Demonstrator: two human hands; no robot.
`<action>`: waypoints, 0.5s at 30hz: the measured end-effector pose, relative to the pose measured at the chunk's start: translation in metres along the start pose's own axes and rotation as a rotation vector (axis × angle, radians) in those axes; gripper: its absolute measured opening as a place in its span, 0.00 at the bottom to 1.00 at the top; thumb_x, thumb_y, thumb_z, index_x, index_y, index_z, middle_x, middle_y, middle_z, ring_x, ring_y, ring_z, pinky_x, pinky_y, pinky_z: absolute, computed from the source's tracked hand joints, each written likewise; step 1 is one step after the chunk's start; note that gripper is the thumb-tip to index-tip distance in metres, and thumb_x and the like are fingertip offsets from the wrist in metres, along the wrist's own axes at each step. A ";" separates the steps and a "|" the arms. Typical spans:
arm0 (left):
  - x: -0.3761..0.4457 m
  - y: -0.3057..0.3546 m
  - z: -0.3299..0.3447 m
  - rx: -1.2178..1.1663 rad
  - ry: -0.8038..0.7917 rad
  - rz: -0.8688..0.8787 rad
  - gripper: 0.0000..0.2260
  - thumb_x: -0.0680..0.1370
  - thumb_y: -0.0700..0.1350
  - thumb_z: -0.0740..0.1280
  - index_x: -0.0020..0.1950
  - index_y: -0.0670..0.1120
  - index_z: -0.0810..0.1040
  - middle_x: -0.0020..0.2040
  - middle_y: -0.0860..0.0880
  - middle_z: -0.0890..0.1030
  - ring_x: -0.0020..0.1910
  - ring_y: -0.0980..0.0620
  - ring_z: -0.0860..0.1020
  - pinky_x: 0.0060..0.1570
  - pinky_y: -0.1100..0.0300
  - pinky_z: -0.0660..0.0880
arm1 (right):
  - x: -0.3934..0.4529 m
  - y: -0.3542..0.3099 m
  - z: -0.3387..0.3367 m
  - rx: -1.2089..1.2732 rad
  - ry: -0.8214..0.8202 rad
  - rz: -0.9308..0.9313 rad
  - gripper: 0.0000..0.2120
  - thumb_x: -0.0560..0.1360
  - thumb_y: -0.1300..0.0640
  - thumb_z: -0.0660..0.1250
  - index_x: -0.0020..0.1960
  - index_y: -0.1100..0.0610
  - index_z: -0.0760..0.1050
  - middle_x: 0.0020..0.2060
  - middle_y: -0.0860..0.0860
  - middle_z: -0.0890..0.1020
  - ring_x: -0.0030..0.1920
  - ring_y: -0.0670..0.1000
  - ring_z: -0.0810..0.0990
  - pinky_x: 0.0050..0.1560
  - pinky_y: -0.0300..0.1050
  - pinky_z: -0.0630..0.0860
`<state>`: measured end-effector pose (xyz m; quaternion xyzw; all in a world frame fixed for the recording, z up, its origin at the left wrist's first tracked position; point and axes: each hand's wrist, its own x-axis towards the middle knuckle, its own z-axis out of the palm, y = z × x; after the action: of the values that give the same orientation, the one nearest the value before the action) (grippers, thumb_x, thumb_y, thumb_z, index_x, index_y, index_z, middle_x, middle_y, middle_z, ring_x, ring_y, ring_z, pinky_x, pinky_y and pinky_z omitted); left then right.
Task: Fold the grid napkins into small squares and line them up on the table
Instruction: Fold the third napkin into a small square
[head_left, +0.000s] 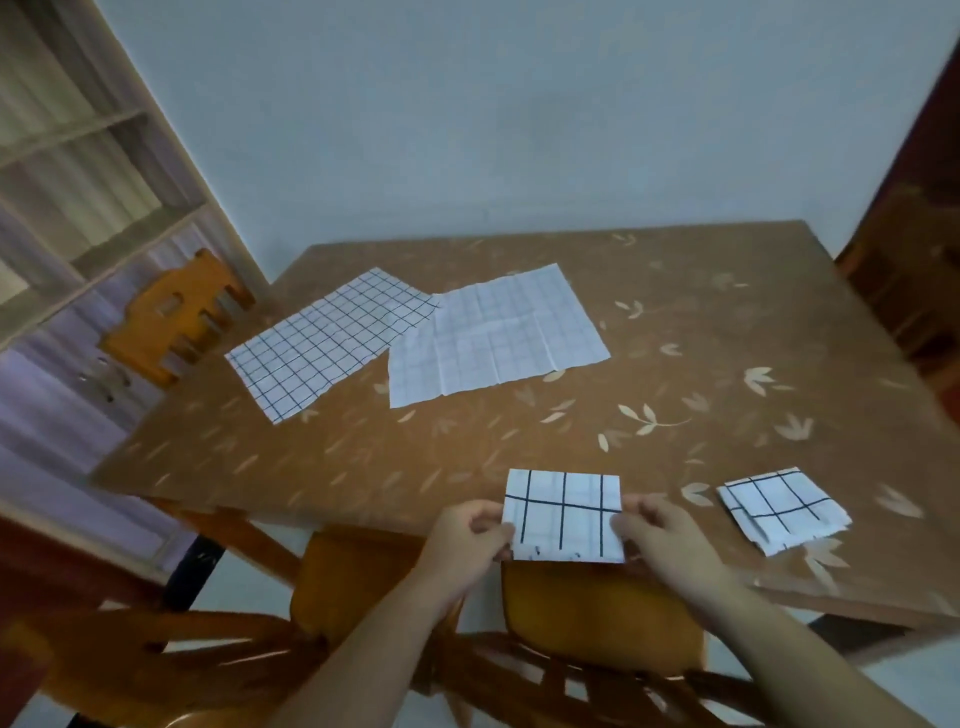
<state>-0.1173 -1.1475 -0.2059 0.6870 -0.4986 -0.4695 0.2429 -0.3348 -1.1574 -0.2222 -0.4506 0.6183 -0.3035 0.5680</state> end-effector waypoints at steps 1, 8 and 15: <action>0.010 0.000 -0.001 0.012 -0.032 -0.001 0.07 0.80 0.42 0.65 0.55 0.49 0.80 0.48 0.53 0.84 0.42 0.58 0.82 0.35 0.69 0.74 | 0.005 0.000 0.001 -0.005 0.037 0.009 0.05 0.77 0.60 0.64 0.49 0.54 0.78 0.38 0.58 0.81 0.38 0.53 0.78 0.44 0.55 0.78; 0.071 -0.010 -0.016 0.021 -0.265 0.029 0.05 0.79 0.42 0.65 0.52 0.50 0.79 0.47 0.54 0.84 0.37 0.62 0.82 0.33 0.70 0.73 | 0.030 0.006 0.019 -0.045 0.263 0.100 0.09 0.76 0.60 0.64 0.56 0.53 0.76 0.43 0.59 0.84 0.37 0.55 0.79 0.41 0.52 0.78; 0.117 -0.035 -0.009 0.066 -0.328 -0.035 0.07 0.75 0.40 0.71 0.40 0.52 0.79 0.39 0.52 0.83 0.29 0.60 0.78 0.34 0.65 0.75 | 0.069 0.004 0.034 -0.118 0.357 0.137 0.08 0.76 0.61 0.64 0.53 0.52 0.75 0.44 0.54 0.82 0.46 0.57 0.81 0.48 0.55 0.79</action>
<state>-0.0863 -1.2418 -0.2776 0.6175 -0.5345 -0.5628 0.1274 -0.2986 -1.2136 -0.2611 -0.3789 0.7552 -0.3023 0.4412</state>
